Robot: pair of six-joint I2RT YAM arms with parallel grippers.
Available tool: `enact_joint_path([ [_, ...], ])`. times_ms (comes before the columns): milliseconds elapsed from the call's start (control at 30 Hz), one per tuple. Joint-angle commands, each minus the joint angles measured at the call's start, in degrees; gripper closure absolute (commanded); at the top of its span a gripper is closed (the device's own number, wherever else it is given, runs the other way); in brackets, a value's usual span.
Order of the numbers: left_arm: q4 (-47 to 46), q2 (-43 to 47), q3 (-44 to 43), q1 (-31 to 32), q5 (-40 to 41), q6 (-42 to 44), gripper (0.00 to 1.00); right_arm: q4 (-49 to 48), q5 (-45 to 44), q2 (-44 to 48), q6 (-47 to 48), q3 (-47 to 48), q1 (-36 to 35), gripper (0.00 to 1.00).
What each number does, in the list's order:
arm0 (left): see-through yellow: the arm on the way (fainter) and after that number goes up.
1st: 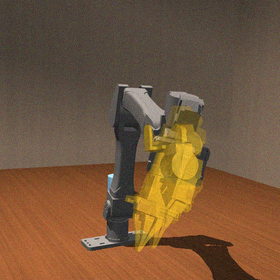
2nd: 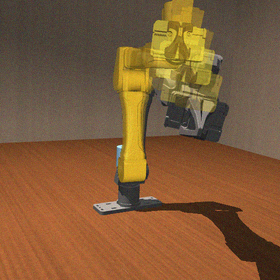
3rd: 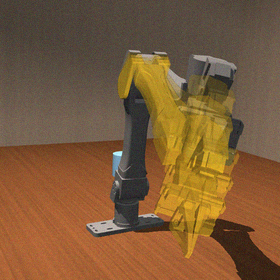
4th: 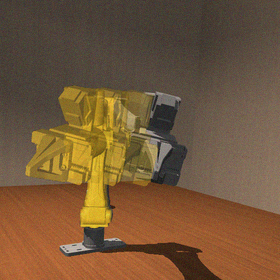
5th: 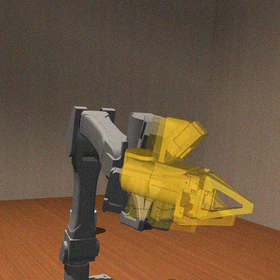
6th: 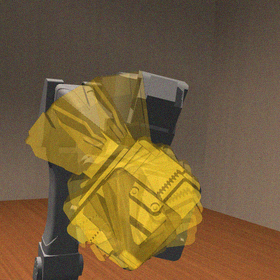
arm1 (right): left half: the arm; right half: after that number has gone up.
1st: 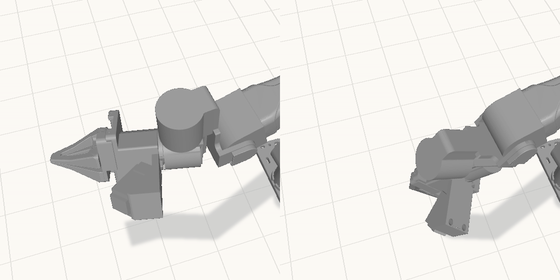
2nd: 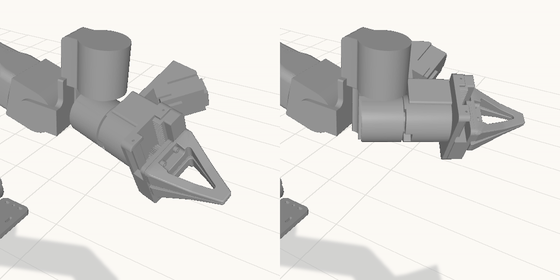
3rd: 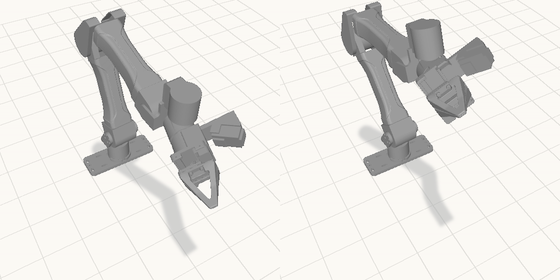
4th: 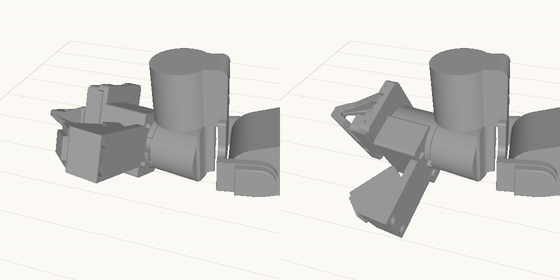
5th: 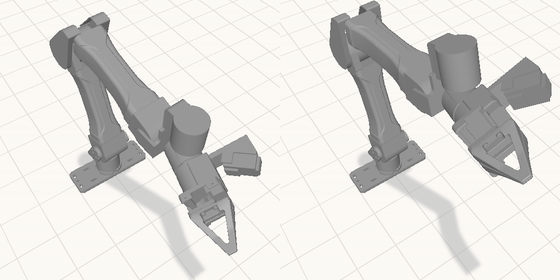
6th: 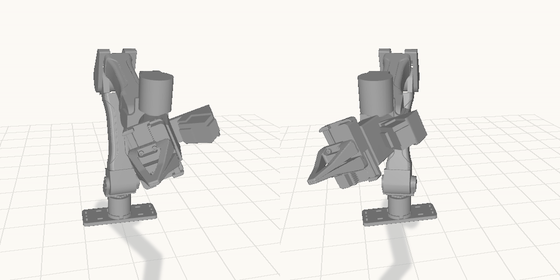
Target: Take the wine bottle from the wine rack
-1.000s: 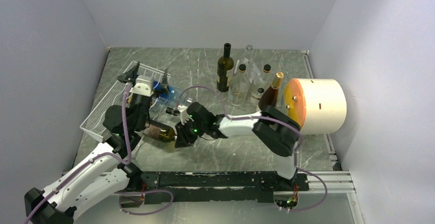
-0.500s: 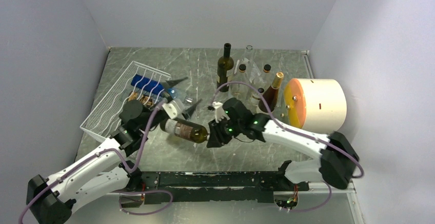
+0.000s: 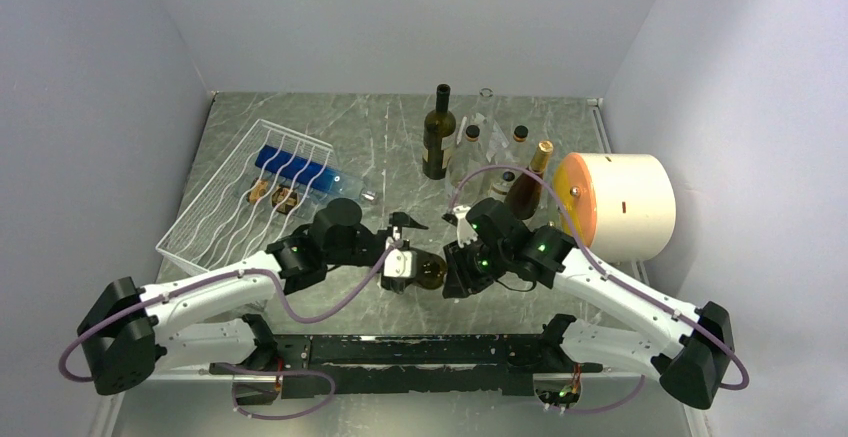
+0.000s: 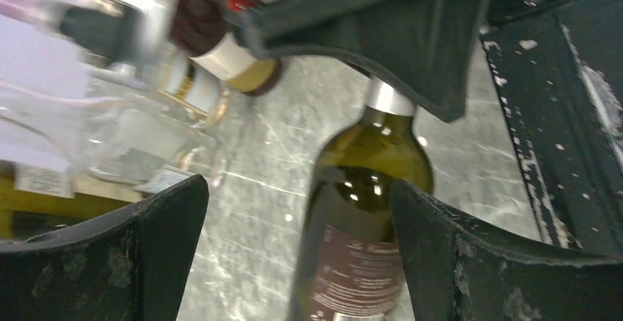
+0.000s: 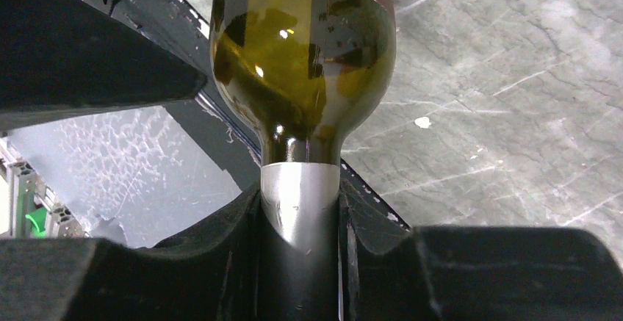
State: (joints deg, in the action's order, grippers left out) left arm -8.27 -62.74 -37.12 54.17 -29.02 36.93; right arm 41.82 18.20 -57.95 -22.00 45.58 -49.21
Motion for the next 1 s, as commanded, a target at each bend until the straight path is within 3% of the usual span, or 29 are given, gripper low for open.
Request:
enact_joint_path([
  [0, 2.5, -1.9, -2.3, 1.5, -3.3, 0.8, 0.02, 0.6, -1.5, 1.9, -0.5, 4.8, 0.4, 1.0],
  [200, 3.0, -8.1, -3.6, 3.8, -4.4, 0.0, 0.03, 1.7, -1.2, 2.3, -0.1, 7.1, 0.4, 1.0],
  [400, 1.0, -13.3, -4.4, 5.2, -0.5, -1.9, 0.02, 1.5, -1.3, 1.9, 0.5, 9.3, 0.4, 1.0],
  [467, -0.5, -13.5, -4.5, 5.2, 2.1, -2.6, 0.11, 2.0, -2.0, 1.3, 0.9, 10.1, 0.4, 1.0],
  [533, -2.8, -12.8, -3.9, 5.2, 5.3, -3.4, 0.33, 2.7, -4.0, 1.1, 1.0, 11.2, 0.4, 1.0],
  [633, -8.2, -11.4, -1.9, 5.3, 11.4, -5.0, 0.56, 3.5, -9.1, 1.4, -0.1, 14.1, 0.4, 0.82],
  [800, -13.5, -10.8, -1.7, 5.0, 18.9, -9.2, 0.86, -2.5, -17.1, 3.9, -3.6, 12.9, 0.4, 0.47],
  [967, -16.1, -11.1, -2.1, 4.3, 20.0, -14.1, 0.92, -9.3, -23.5, 6.0, -4.4, 12.2, 0.4, 0.28],
])
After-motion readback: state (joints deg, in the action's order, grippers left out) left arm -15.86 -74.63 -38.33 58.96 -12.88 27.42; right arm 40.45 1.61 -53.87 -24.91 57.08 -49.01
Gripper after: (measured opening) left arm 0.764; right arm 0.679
